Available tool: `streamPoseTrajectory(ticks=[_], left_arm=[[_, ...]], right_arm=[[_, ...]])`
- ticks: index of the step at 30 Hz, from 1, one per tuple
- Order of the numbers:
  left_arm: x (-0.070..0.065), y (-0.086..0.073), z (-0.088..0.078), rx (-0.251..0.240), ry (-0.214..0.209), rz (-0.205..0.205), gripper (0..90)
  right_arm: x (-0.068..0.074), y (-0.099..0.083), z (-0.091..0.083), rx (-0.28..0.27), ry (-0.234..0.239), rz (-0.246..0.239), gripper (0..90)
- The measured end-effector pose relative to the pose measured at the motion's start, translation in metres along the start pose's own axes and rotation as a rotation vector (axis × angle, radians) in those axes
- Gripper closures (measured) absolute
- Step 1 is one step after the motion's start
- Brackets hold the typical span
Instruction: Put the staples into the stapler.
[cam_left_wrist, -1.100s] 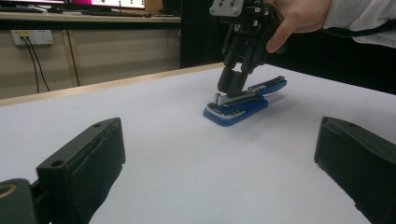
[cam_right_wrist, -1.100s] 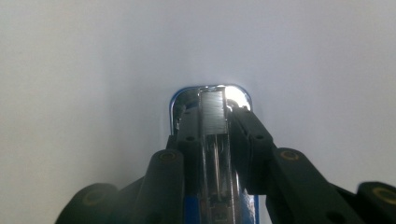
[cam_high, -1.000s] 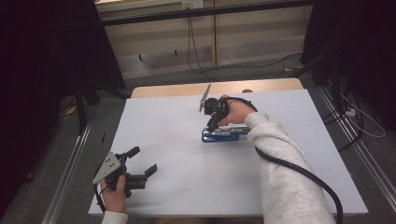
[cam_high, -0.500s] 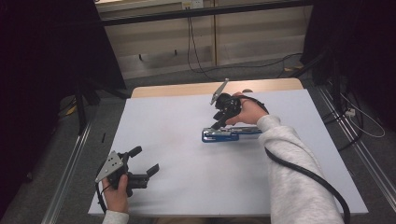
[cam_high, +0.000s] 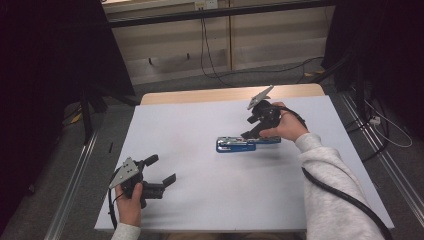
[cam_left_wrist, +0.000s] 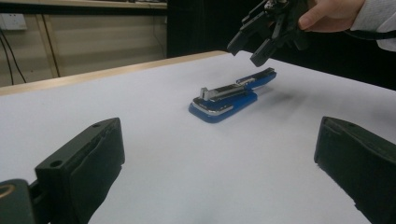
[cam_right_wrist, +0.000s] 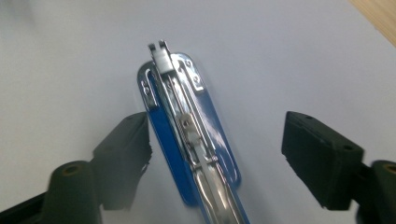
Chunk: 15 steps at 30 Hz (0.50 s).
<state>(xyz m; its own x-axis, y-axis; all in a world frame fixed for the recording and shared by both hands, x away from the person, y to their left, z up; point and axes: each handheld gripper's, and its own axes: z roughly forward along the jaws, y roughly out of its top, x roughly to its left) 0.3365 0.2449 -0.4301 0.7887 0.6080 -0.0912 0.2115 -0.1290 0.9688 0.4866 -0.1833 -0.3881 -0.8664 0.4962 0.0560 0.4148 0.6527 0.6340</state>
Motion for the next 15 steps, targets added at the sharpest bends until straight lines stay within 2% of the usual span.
streamPoseTrajectory(ticks=[4,8,13,15], left_arm=[[-0.002,0.001,0.005,0.022,-0.014,0.002,1.7],[-0.002,0.001,0.011,0.049,-0.025,-0.009,1.7],[-0.004,0.001,0.018,0.076,-0.039,-0.006,1.7],[-0.005,0.003,0.021,0.082,-0.037,-0.003,1.7]], right_arm=[[-0.001,-0.013,-0.009,-0.003,-0.038,0.044,15.0],[0.0,-0.025,-0.018,-0.011,-0.067,0.059,11.2],[-0.001,-0.039,-0.025,-0.005,-0.095,0.087,9.6],[0.0,-0.049,-0.029,-0.018,-0.107,0.102,9.6]])
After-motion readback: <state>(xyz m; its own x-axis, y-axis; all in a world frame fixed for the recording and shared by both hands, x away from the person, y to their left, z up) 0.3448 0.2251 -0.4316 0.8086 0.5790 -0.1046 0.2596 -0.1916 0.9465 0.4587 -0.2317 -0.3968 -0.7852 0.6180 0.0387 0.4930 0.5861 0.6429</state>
